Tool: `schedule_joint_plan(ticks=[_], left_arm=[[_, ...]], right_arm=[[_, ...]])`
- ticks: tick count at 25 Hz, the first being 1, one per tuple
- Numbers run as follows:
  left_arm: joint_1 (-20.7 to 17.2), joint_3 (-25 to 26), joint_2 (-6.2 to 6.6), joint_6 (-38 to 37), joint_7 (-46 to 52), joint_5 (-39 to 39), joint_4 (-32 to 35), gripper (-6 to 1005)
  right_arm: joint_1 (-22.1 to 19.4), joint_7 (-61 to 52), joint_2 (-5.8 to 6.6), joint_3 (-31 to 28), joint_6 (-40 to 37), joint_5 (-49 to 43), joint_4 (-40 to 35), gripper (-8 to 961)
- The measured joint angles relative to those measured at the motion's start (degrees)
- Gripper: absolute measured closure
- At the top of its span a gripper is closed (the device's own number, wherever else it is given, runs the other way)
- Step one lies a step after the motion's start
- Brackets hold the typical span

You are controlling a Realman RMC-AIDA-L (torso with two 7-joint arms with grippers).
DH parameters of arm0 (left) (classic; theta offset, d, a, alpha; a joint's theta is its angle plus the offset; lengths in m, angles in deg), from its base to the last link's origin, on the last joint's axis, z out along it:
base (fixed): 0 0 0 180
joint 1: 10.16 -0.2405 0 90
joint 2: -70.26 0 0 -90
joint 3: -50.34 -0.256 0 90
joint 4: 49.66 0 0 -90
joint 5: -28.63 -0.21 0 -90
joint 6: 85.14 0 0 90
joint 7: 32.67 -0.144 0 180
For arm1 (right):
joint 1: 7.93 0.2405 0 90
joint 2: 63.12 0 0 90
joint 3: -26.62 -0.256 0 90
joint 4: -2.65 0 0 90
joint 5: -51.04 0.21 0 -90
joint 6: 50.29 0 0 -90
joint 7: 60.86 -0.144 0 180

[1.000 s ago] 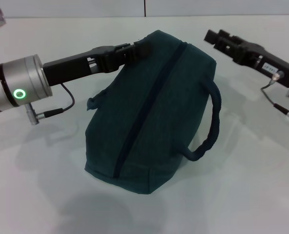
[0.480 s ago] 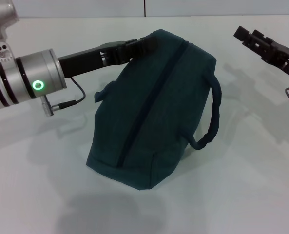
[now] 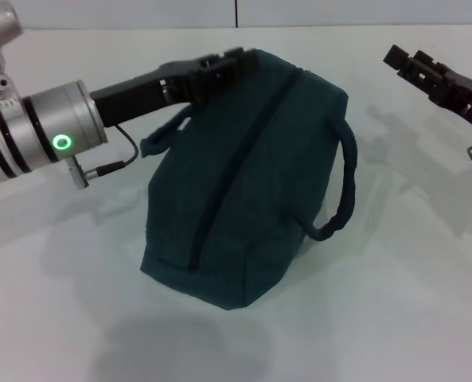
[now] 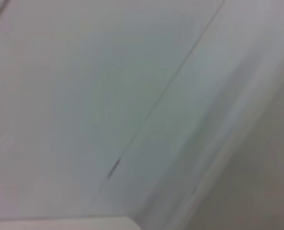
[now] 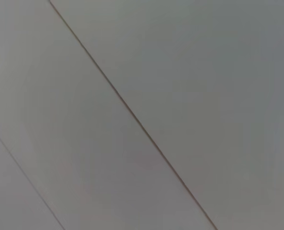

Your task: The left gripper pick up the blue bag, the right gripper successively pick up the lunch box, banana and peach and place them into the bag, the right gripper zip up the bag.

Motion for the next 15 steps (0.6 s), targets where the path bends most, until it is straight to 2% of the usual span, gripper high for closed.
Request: schedule_joint_plan(ticks=[6,11,15], left_arm=[[-0.5,0.3,0.36,0.1,-0.4,3.4,0.9,529],[-0.5,0.3,0.67,0.0,-0.3,3.2,5.5,296],[-1.1,0.0,0.85,-1.2,0.6,3.0,10.3,230]], right_arm=[[0.1,1.9,0.16,0.1,-2.3,-0.2,-0.1,84],[0.3,5.4,1.02,0.4,-7.5,-1.4,-0.2,84],[0.6,9.0,2.15,0.3,-14.0,-4.7,-0.8,84]])
